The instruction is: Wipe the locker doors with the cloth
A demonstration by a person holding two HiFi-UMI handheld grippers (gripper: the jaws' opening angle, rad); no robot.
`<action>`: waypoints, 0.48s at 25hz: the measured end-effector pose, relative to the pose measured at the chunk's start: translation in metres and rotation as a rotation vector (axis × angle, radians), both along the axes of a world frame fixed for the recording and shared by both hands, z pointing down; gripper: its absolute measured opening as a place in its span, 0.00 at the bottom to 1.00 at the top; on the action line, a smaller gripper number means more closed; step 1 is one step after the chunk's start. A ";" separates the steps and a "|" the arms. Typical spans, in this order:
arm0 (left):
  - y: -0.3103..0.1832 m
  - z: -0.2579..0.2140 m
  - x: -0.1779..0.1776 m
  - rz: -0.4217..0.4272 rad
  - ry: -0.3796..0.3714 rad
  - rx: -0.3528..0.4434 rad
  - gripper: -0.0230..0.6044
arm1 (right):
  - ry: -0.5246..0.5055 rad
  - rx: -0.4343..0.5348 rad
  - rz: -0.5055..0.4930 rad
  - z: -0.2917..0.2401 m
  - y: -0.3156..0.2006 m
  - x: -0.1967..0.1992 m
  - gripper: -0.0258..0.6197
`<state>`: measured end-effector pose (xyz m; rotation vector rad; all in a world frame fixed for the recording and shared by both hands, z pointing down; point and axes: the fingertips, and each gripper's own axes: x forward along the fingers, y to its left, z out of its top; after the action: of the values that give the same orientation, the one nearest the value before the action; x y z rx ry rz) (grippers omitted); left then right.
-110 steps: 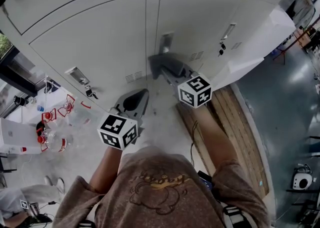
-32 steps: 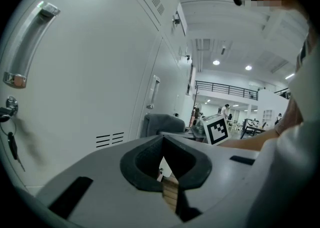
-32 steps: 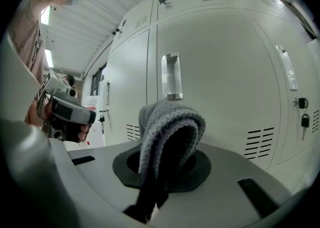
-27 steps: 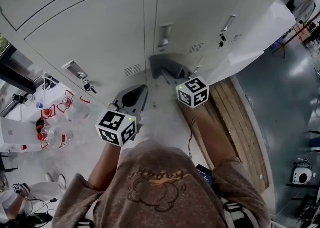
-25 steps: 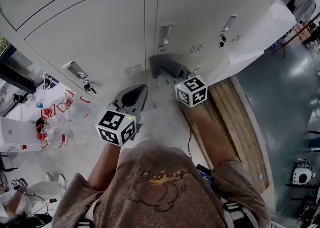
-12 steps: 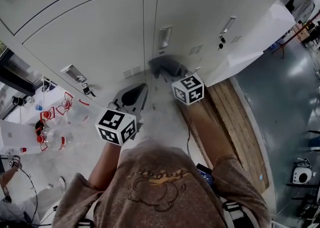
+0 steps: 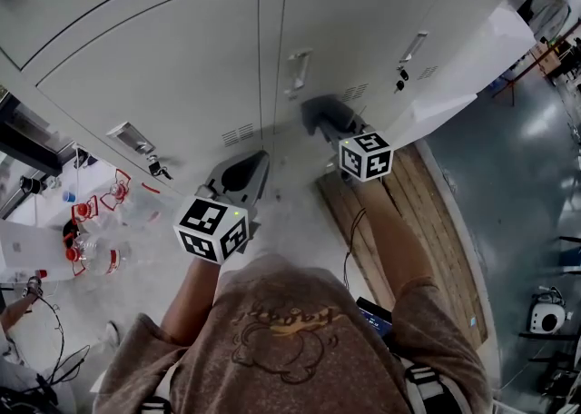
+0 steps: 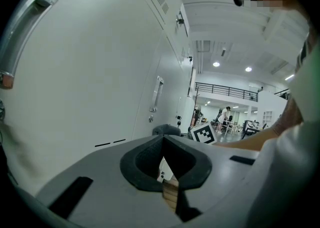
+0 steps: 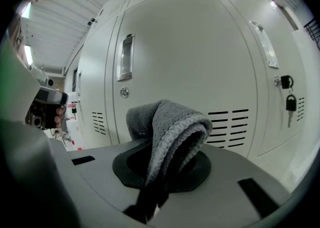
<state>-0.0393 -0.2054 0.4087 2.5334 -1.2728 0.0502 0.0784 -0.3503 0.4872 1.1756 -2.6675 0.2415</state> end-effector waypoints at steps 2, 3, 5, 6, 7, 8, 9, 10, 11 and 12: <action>-0.001 0.000 0.001 0.002 0.000 0.000 0.03 | -0.001 -0.007 0.032 0.001 -0.007 0.014 0.10; -0.002 0.000 0.001 0.003 0.000 0.000 0.03 | 0.002 -0.009 0.050 0.002 -0.010 0.021 0.10; -0.002 0.001 0.001 0.005 -0.003 -0.002 0.03 | 0.013 -0.010 0.088 0.001 -0.018 0.037 0.10; -0.003 0.001 0.001 0.005 -0.005 -0.004 0.03 | 0.018 -0.010 0.107 0.001 -0.022 0.044 0.10; -0.003 0.002 0.000 0.005 -0.007 -0.007 0.03 | 0.022 -0.011 0.125 0.000 -0.026 0.052 0.10; -0.003 0.003 0.000 0.004 -0.009 -0.010 0.03 | 0.025 -0.011 0.143 0.000 -0.029 0.059 0.10; -0.003 0.004 0.000 0.005 -0.011 -0.013 0.03 | 0.026 -0.012 0.161 -0.001 -0.033 0.066 0.10; -0.003 0.004 0.000 0.005 -0.013 -0.015 0.03 | 0.027 -0.012 0.178 -0.001 -0.036 0.074 0.10; -0.003 0.005 0.000 0.006 -0.014 -0.016 0.03 | 0.028 -0.012 0.194 -0.002 -0.039 0.080 0.10; -0.004 0.005 0.001 0.006 -0.016 -0.016 0.03 | 0.029 -0.012 0.206 -0.002 -0.042 0.086 0.10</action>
<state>-0.0387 -0.2093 0.4135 2.5284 -1.2654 0.0823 0.1646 -0.3924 0.4853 1.4396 -2.5168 0.2712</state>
